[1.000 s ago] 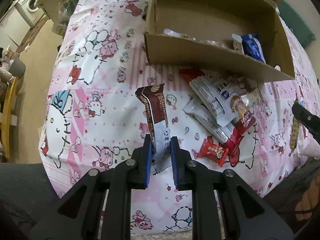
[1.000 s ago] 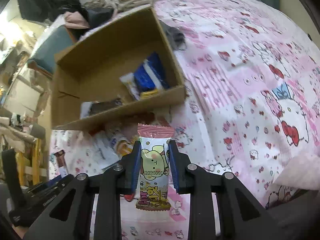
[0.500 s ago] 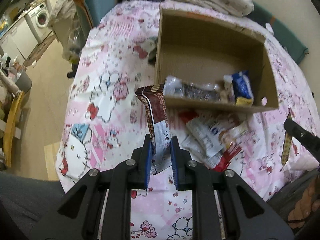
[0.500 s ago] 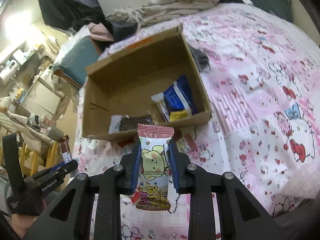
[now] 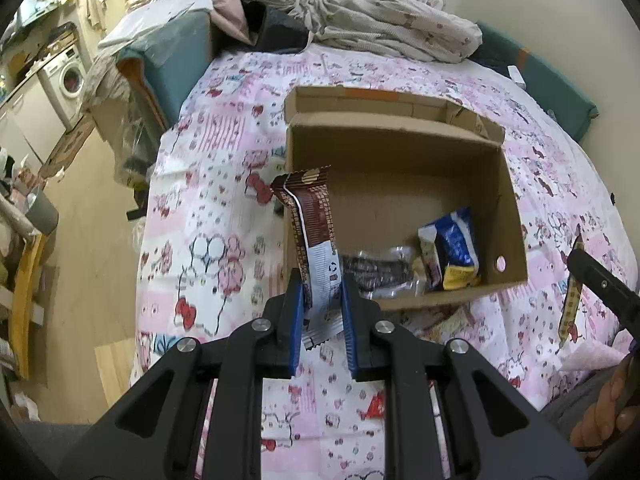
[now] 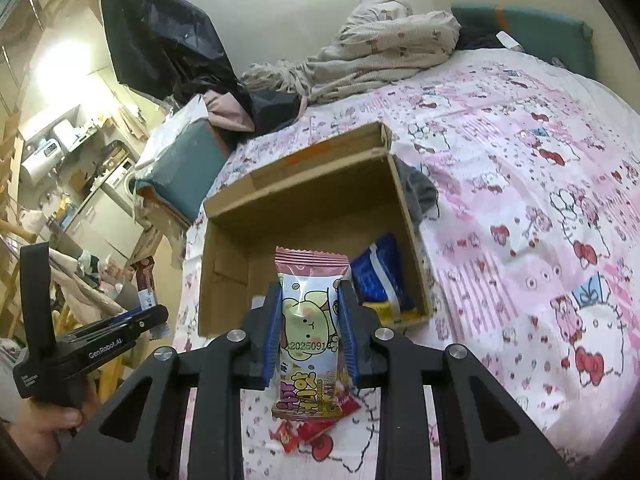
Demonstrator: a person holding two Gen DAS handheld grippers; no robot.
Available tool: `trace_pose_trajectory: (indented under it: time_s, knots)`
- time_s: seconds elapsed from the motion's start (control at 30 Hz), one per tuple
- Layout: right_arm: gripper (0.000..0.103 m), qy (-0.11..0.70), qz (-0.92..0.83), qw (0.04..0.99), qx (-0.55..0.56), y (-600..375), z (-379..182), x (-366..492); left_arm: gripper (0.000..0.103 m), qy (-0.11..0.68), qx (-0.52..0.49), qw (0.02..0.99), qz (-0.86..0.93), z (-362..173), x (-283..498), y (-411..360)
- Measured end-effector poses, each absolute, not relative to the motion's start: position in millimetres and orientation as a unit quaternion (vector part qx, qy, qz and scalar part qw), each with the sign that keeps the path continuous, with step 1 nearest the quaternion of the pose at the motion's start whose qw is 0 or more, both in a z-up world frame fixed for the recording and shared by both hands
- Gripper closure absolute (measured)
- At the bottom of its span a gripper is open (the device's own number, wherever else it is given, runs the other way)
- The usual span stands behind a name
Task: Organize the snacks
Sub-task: 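Lift both held snacks and carry them over the box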
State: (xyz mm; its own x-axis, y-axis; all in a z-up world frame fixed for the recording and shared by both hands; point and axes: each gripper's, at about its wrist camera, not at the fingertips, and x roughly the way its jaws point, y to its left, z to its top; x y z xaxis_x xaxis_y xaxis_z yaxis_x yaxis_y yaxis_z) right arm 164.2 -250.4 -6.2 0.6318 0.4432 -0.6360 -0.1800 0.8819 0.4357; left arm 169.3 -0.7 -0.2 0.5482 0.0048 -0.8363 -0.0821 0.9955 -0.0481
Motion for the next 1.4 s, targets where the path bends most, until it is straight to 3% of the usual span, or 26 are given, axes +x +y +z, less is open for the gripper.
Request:
trace_pose_trajectory:
  time_s: [0.53,1.4]
  knots:
    - [0.075,0.374,0.207,0.877,0.220,-266,-6,215,0.089,0.481,-0.040,0.876,0.015,-9,225,-7]
    - [0.074,0.448,0.169,0.858,0.186,-240,-73,263,0.088,0.498,-0.027,0.866,-0.018,-59,259,-21]
